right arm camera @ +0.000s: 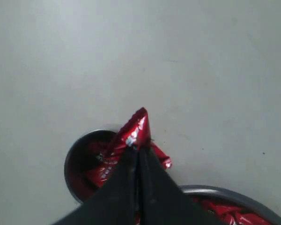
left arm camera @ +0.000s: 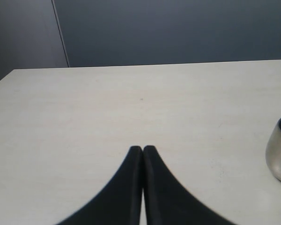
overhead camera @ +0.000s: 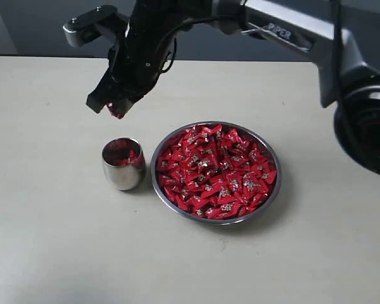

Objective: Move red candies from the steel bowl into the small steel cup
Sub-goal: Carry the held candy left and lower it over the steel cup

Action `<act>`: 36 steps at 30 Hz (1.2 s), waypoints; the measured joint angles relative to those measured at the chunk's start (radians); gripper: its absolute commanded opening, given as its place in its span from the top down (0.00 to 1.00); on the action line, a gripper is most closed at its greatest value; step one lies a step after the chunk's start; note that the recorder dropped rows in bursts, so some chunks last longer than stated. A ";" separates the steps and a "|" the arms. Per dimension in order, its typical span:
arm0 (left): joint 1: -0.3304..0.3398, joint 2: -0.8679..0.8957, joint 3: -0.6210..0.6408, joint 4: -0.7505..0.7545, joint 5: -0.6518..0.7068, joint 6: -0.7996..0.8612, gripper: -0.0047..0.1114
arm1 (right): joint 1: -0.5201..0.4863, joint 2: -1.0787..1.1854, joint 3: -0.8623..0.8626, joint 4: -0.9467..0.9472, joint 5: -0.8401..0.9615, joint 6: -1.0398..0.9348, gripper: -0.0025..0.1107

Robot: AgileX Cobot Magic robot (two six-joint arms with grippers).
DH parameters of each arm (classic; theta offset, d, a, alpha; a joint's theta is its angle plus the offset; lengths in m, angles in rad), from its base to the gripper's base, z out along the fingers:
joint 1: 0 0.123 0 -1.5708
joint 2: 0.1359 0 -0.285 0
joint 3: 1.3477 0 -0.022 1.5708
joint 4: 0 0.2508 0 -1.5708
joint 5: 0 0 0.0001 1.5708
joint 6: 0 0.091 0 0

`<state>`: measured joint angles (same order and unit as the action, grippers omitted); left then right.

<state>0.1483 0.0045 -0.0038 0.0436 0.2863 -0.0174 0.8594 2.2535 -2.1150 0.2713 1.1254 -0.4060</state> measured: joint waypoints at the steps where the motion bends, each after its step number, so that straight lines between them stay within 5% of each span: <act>1: 0.000 0.000 0.000 0.000 0.000 0.000 0.96 | 0.002 0.023 -0.033 -0.002 0.030 -0.002 0.99; 6: 0.000 0.000 0.000 0.000 0.000 0.000 0.96 | 0.013 0.093 -0.159 -0.024 0.081 -0.002 0.99; 22: 0.000 0.000 0.000 0.000 0.000 0.000 0.96 | 0.063 0.073 -0.166 -0.109 0.093 0.183 0.99; 36: 0.000 0.000 0.000 0.000 0.000 0.000 0.96 | 0.067 -0.033 0.145 -0.086 0.038 0.196 0.99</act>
<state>0.1483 0.0045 -0.0038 0.0436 0.2863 -0.0174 0.9261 2.2206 -1.9705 0.1850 1.1637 -0.2095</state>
